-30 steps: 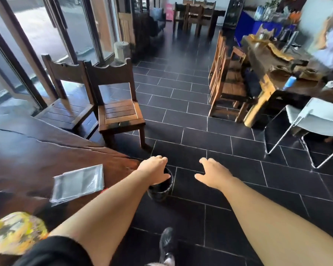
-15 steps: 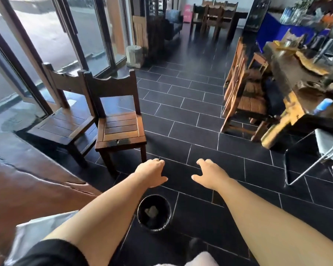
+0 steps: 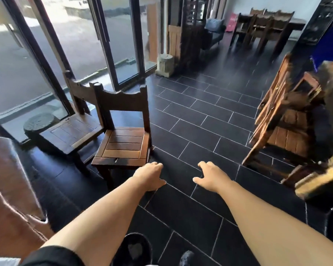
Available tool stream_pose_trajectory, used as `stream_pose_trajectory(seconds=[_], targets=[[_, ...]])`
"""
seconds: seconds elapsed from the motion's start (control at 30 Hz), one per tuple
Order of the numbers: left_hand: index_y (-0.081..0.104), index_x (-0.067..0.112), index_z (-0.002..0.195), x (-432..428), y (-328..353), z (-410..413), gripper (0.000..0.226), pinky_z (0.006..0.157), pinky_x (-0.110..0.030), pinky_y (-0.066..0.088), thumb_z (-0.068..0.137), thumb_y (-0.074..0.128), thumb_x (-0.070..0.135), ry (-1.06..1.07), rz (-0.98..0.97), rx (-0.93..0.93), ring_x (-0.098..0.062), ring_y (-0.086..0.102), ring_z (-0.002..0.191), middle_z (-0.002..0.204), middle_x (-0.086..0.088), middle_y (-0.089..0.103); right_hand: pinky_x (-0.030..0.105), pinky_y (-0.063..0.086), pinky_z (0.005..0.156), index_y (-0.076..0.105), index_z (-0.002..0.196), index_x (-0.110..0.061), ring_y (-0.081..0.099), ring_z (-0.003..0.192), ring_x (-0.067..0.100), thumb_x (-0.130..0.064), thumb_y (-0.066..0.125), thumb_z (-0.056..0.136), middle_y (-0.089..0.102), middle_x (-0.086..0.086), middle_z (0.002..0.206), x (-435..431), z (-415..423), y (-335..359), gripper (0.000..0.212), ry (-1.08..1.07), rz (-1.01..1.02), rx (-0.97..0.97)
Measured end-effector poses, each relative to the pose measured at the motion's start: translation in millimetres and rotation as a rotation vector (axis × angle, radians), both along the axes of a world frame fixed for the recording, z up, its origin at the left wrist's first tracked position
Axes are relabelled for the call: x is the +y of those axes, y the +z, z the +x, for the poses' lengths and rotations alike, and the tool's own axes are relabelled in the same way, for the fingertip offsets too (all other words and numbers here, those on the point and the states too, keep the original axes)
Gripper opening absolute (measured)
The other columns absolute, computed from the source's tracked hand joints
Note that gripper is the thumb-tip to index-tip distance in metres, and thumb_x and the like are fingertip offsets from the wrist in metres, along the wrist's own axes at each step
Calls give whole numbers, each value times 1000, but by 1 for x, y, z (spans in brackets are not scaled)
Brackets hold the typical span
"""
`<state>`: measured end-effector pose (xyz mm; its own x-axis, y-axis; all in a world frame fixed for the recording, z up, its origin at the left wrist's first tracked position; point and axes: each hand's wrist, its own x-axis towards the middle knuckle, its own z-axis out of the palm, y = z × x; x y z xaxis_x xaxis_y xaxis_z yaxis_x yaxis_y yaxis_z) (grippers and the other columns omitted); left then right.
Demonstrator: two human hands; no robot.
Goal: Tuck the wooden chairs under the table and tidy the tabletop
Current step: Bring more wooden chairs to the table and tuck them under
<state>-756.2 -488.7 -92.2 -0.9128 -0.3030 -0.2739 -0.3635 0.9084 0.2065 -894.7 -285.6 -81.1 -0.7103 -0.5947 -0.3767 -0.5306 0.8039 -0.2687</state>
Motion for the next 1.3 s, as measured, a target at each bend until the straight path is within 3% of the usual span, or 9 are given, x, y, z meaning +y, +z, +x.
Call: stream_pose_trajectory(seconds=[0.2,0.53,0.83,1.3], targets=[[50,14,111,-8,9,-75,47,89,-47,49,84,66,48,53,-17,5,-30,56,114,118,-6,55,43,48,94,40,139,-22,50,121,26,-51,56,90,45,3,135,-13,-82,4,59,69,0,-20],[51,14,118,-66,-5,-186,51,92,-44,47,84,66,49,133,-17,-24,-30,53,121,126,-6,55,40,47,93,42,138,-22,52,122,28,-52,56,88,46,6,135,-86,-213,-12,60,183,35,7],[51,14,113,-189,-19,-323,48,92,-43,49,82,65,48,232,28,-19,-31,54,118,121,-7,56,38,49,83,41,137,-23,54,114,24,-53,55,88,47,3,131,-220,-357,-14,59,258,57,28],[50,15,122,-352,0,-492,55,91,-43,50,83,65,51,306,-21,-13,-29,55,118,124,-5,55,39,49,91,38,142,-22,53,120,25,-52,57,90,45,5,138,-411,-540,-1,63,405,62,41]])
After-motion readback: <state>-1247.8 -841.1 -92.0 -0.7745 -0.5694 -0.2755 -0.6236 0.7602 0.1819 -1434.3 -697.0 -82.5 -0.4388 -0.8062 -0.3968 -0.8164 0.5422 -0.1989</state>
